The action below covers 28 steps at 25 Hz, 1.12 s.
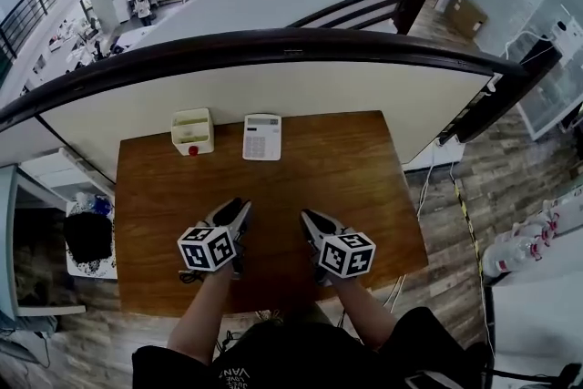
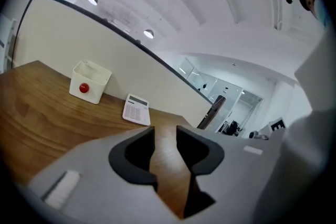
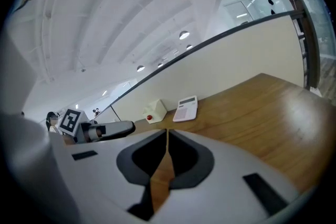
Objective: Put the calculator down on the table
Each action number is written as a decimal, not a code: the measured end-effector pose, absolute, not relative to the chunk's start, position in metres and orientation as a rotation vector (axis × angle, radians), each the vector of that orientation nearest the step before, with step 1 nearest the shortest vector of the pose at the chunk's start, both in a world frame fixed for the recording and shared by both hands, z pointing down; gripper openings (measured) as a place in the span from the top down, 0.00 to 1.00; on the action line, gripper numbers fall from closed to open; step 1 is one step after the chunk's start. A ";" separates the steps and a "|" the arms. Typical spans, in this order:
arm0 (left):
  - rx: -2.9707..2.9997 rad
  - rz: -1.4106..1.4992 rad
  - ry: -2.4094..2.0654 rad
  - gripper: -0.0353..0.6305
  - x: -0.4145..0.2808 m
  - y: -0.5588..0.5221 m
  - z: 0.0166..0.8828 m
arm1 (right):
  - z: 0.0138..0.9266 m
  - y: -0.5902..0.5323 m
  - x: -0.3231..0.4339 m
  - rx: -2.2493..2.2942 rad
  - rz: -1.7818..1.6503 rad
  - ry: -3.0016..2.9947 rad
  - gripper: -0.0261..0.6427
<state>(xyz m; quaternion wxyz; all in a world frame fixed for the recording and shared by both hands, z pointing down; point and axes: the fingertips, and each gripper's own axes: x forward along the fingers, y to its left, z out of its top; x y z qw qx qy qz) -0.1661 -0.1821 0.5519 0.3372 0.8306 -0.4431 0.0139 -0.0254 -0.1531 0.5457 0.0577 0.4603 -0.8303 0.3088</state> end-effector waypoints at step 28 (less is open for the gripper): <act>2.310 0.029 -1.228 0.93 -0.210 -0.025 0.523 | 0.524 -0.062 -0.072 1.315 0.737 -2.536 0.93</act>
